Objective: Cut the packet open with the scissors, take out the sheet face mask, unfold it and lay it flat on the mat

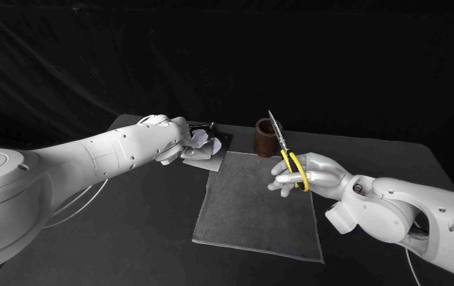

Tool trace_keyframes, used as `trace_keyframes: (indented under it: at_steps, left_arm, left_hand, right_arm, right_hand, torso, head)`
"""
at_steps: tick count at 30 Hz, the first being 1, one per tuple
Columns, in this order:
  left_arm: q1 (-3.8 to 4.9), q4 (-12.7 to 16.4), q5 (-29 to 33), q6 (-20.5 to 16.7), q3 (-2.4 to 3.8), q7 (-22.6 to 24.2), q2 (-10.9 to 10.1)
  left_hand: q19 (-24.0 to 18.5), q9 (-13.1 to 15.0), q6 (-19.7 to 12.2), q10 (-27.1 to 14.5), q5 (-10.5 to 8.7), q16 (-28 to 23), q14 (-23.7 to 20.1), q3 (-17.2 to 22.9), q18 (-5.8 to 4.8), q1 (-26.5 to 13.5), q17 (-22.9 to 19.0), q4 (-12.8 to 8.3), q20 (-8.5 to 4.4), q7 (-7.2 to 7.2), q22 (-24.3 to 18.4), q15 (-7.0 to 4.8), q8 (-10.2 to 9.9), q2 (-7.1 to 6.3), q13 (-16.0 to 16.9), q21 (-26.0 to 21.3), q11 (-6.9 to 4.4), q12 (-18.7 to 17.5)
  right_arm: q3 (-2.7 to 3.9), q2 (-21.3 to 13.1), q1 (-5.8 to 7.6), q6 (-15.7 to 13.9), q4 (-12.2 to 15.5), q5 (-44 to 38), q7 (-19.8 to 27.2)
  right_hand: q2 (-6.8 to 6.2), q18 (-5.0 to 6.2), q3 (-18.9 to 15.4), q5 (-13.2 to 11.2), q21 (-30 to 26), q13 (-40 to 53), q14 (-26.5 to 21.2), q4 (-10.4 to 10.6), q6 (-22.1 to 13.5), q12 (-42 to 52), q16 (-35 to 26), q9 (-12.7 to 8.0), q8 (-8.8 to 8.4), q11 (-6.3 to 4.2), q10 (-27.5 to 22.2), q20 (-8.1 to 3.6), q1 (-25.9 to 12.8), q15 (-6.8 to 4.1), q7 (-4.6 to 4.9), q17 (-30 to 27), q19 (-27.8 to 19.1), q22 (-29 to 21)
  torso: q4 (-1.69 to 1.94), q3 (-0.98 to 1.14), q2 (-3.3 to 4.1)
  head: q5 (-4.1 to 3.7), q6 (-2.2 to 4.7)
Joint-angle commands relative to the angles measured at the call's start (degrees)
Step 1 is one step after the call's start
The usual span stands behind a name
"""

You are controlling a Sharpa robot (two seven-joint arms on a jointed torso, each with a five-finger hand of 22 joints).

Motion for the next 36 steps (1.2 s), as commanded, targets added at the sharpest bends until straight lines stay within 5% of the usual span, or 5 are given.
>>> trace_keyframes:
  at_steps: [1,10,18,27,36]
  left_arm:
    - [-0.83,1.1,7.9,0.1,-0.27,4.1,-0.2]
    - [-0.82,4.0,12.6,-1.9,0.34,11.0,-3.3]
    - [-0.76,7.2,14.2,-5.2,2.09,20.9,-6.6]
    - [-0.65,13.0,4.0,-6.5,3.46,28.5,-9.9]
    - [-0.63,19.1,-5.1,-7.3,3.75,31.3,-12.3]
  left_hand:
    - [-1.0,-0.5,1.3,1.1,0.1,-0.7,-0.5,2.4,0.45,1.3,-0.7,-0.6,-0.05,-0.22,-0.1,-0.04,-0.8,-0.45,-0.7,-0.4,-0.05,-0.8]
    - [-4.7,-1.7,3.5,2.9,0.11,-3.4,-2.7,7.8,0.22,1.8,-3.4,-1.2,0.33,0.63,0.4,0.39,-3.3,-3.42,-2.3,-0.3,0.01,-2.1]
    - [-7.1,-2.0,5.1,6.0,0.09,-5.6,-1.7,16.0,0.21,1.6,-6.3,-3.3,-0.05,1.5,3.5,-0.18,-5.2,-5.98,-4.2,3.8,-0.72,-4.2]
    - [-10.6,-2.0,7.6,7.5,0.09,-6.4,-2.2,25.1,0.16,-3.5,-8.3,-7.9,0.45,1.29,6.0,0.18,-7.5,-9.45,-5.5,7.1,-0.48,-6.0]
    - [-11.1,-2.0,8.4,8.1,0.06,-6.1,-2.1,27.4,0.27,-5.3,-8.7,-9.7,0.61,1.22,6.6,0.12,-8.3,-10.16,-5.7,8.1,-0.53,-6.4]
  right_arm:
    - [0.02,0.0,0.06,0.2,-0.1,0.5,0.2]
    - [-0.09,0.1,0.06,0.2,-0.7,0.7,0.1]
    - [-0.16,0.1,0.06,0.1,-1.3,0.8,0.0]
    - [-0.22,0.3,0.06,-1.3,-2.3,0.8,0.1]
    - [-0.24,0.7,0.08,-5.4,-2.6,1.3,1.0]
  right_hand:
    - [2.19,0.67,0.0,-0.1,0.1,0.1,-0.2,-0.2,0.4,0.1,-0.2,0.0,-0.34,-3.75,6.0,0.1,1.5,-0.18,0.02,0.1,0.0,0.1]
    - [2.19,0.67,0.0,-0.1,0.1,0.1,-0.2,-0.2,0.5,0.1,-0.2,0.0,-0.35,-3.75,6.0,0.1,1.5,-0.18,0.02,0.1,0.0,0.1]
    - [2.19,0.67,0.0,-0.1,0.1,0.1,-0.2,-0.2,0.5,0.1,-0.2,0.0,-0.35,-3.75,6.0,0.1,1.5,-0.18,0.02,0.1,0.0,0.1]
    - [2.21,0.67,0.0,-0.1,0.2,0.1,-0.2,-0.3,0.5,0.0,-0.3,0.0,-0.48,-3.74,6.0,0.1,1.6,-0.18,0.02,0.2,0.0,0.2]
    - [2.23,0.67,-0.1,-0.2,0.4,0.2,-0.2,-0.3,0.6,-0.1,-0.3,0.0,-0.65,-3.75,6.0,0.08,1.6,-0.19,0.01,0.3,0.1,0.3]
  torso:
    - [0.0,-0.01,0.02]
    - [-0.01,0.01,0.03]
    - [0.0,0.01,-0.01]
    - [-0.02,0.0,0.02]
    - [0.01,0.0,-0.05]
  head:
    - [0.09,0.14]
    - [-0.02,0.72]
    - [-0.41,1.28]
    - [-1.03,2.12]
    - [-1.98,2.97]
